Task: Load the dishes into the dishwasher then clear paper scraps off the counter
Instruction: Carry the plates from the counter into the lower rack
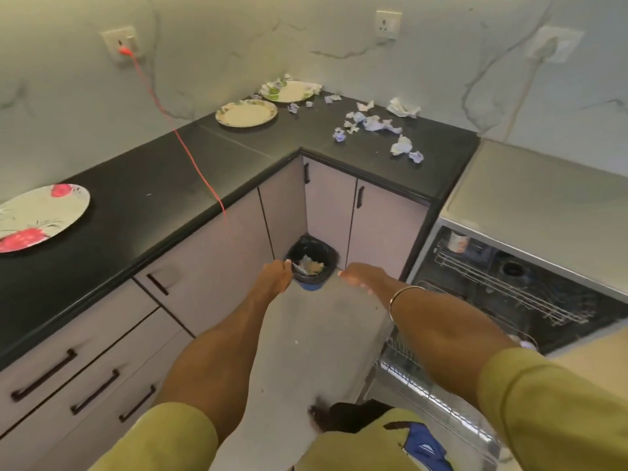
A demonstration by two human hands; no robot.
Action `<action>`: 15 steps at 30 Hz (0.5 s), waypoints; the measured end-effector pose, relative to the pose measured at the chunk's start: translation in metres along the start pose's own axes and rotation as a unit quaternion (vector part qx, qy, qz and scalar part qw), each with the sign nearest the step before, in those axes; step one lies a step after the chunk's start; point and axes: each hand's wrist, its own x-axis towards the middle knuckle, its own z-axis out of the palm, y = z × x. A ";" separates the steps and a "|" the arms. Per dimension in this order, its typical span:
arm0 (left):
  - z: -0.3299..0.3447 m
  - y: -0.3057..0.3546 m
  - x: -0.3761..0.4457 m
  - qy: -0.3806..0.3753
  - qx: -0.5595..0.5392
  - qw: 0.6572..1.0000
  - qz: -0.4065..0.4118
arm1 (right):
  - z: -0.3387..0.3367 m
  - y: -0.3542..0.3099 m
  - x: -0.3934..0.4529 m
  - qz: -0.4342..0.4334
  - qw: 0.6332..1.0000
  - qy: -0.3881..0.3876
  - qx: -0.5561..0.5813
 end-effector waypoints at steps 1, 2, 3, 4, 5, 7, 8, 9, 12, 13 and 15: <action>-0.007 -0.004 0.007 0.000 -0.008 1.000 -0.005 | -0.005 -0.009 0.008 -0.002 1.000 -0.001 -0.005; -0.013 -0.008 0.015 0.002 -0.011 1.000 -0.006 | -0.010 -0.017 0.020 -0.005 1.000 -0.002 -0.004; -0.021 -0.010 0.024 0.005 -0.002 1.000 -0.003 | -0.014 -0.026 0.034 -0.006 1.000 -0.002 0.000; -0.027 -0.014 0.037 0.012 -0.002 1.000 0.000 | -0.019 -0.035 0.049 -0.005 1.000 -0.002 0.001; -0.033 -0.018 0.050 0.015 -0.001 1.000 -0.002 | -0.024 -0.044 0.063 -0.007 1.000 -0.001 -0.003; -0.045 -0.024 0.080 0.029 -0.016 0.999 -0.012 | -0.036 -0.060 0.093 -0.007 1.000 -0.002 -0.016; -0.050 -0.026 0.096 0.034 -0.016 0.999 -0.017 | -0.043 -0.068 0.110 -0.008 1.000 -0.001 -0.018; -0.056 -0.026 0.113 0.038 -0.013 0.999 -0.019 | -0.051 -0.076 0.127 -0.012 1.000 0.001 -0.012; -0.078 -0.018 0.159 0.048 -0.006 0.999 -0.013 | -0.074 -0.098 0.183 -0.026 0.999 0.020 0.021; -0.086 -0.013 0.173 0.049 0.001 0.999 -0.011 | -0.083 -0.104 0.201 -0.028 0.999 0.031 0.026; -0.101 0.000 0.203 0.055 0.006 0.998 -0.003 | -0.105 -0.117 0.232 -0.041 0.996 0.063 0.046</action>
